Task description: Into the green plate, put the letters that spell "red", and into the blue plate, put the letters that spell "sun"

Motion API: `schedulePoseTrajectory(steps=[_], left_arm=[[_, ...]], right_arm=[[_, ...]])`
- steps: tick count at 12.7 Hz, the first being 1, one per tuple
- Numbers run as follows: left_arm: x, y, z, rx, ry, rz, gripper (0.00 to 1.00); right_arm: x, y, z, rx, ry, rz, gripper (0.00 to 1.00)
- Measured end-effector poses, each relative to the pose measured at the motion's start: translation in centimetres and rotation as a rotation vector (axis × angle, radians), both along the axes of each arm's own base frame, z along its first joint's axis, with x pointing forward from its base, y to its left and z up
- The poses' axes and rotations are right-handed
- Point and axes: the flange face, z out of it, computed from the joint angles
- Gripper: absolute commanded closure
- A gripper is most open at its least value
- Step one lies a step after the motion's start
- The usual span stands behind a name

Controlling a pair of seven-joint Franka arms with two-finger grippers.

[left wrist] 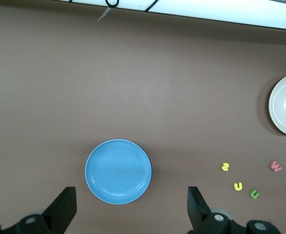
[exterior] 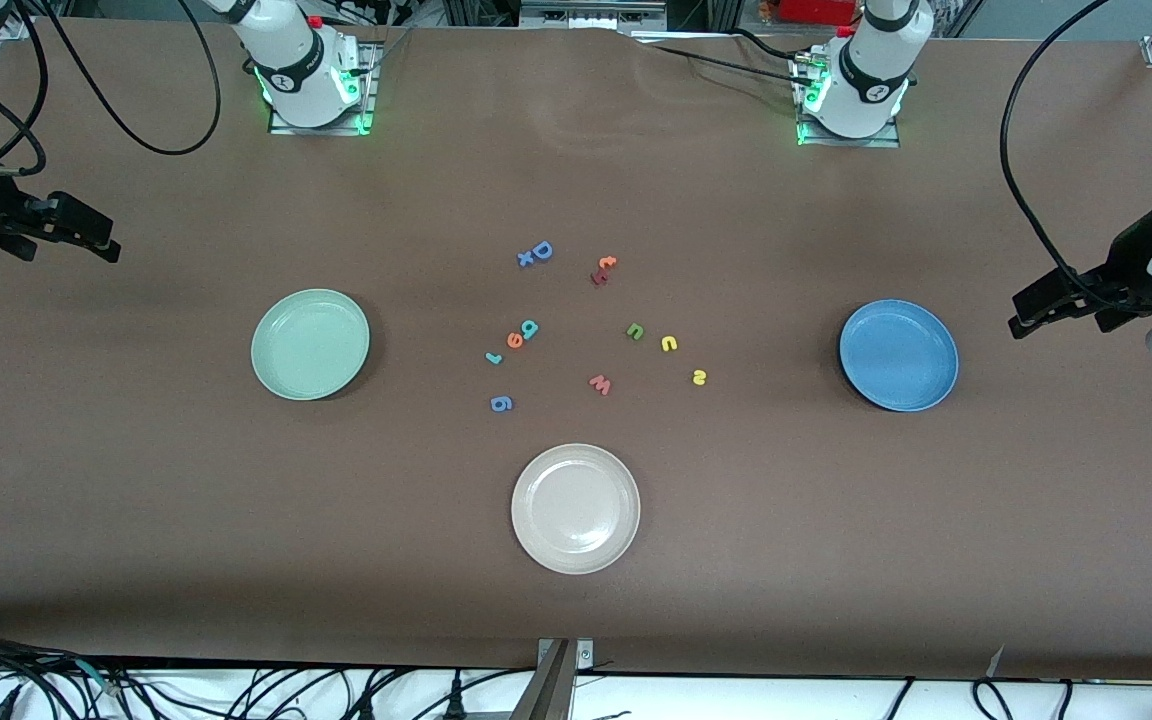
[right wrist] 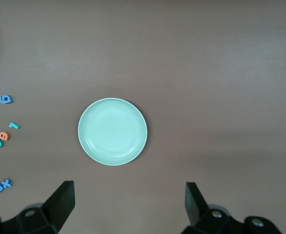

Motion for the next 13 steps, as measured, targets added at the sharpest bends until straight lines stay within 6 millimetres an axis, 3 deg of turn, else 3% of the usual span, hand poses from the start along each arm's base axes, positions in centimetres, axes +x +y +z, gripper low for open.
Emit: schedulePoseTrajectory(steps=[7,13], left_arm=[[0.0,0.0,0.4,0.000,-0.008,0.001,0.00],[-1.1,-0.3,1.9,-0.007,-0.043,-0.008,0.00]], right_arm=[[0.0,0.0,0.0,0.000,0.000,0.000,0.00],[0.0,0.0,0.0,0.000,0.001,0.000,0.00]])
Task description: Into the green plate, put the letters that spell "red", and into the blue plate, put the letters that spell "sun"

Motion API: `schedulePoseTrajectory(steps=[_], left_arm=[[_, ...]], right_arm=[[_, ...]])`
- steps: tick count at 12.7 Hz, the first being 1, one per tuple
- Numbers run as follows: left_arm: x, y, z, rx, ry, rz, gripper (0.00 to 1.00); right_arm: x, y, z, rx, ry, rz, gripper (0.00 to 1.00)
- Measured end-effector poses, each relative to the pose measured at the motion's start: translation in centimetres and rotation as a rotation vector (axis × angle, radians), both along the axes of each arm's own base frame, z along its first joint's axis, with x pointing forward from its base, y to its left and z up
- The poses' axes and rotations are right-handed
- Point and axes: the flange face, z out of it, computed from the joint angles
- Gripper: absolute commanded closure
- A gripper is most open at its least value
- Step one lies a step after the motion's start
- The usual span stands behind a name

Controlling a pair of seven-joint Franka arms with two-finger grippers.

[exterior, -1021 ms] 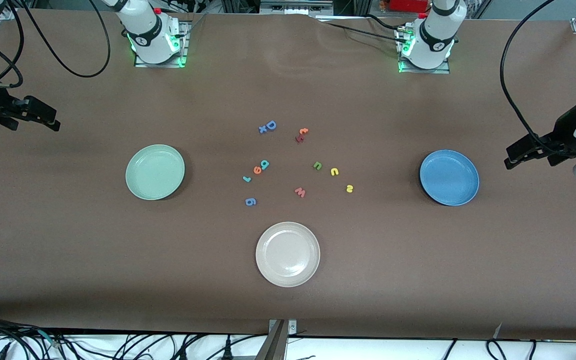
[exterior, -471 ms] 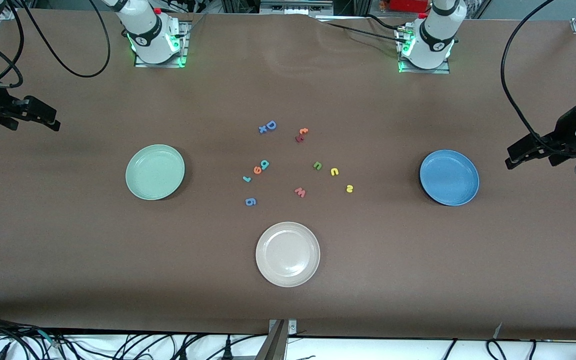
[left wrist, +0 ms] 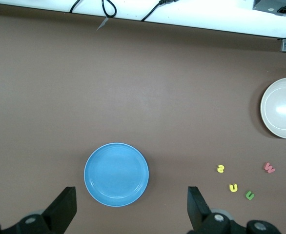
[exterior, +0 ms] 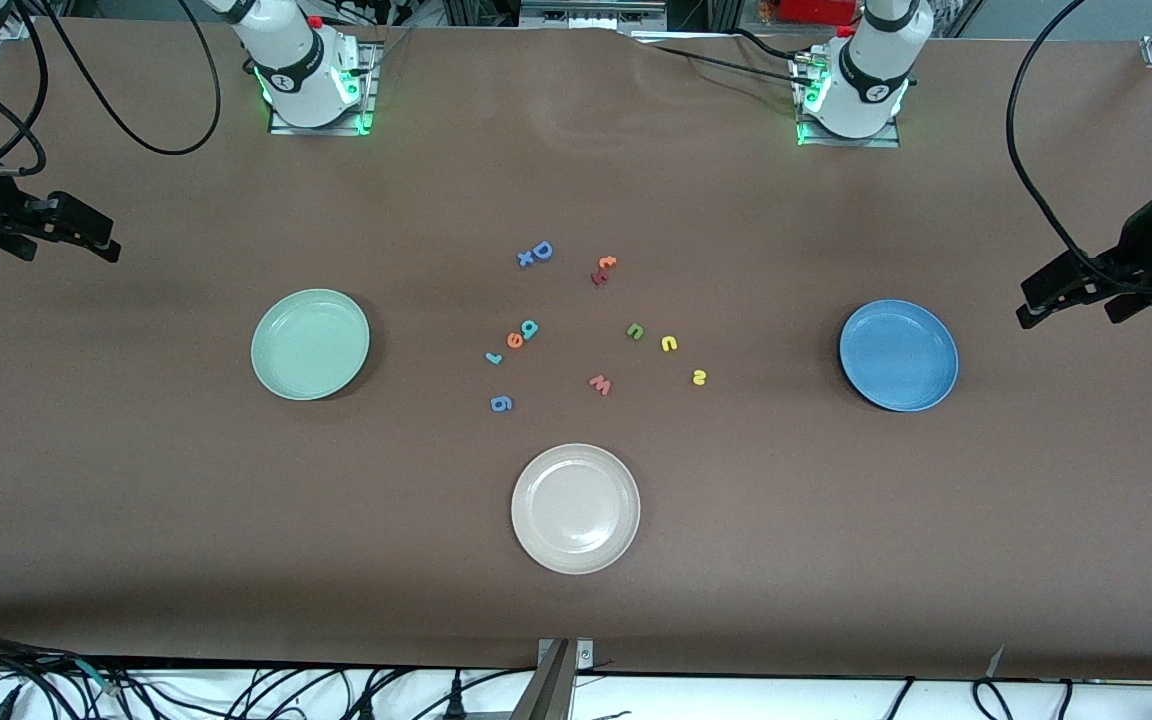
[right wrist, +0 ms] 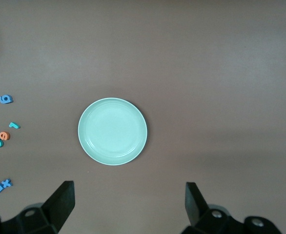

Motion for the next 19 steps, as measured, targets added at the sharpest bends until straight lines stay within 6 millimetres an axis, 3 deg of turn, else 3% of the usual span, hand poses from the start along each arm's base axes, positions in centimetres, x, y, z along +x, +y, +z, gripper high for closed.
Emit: schedulePoseTrajectory(steps=[3,8,19], left_arm=[[-0.5,-0.2,-0.2,-0.002,0.002,-0.004,0.00],[-1.3,-3.4,0.4,-0.009,-0.002,-0.063,0.00],[-1.4,-2.5,-1.3,-0.007,0.034,-0.051,0.00]], right_arm=[[0.0,0.0,0.0,0.000,0.000,0.000,0.00],[0.0,0.0,0.0,0.000,0.000,0.000,0.00],[0.0,0.0,0.0,0.000,0.000,0.000,0.00]])
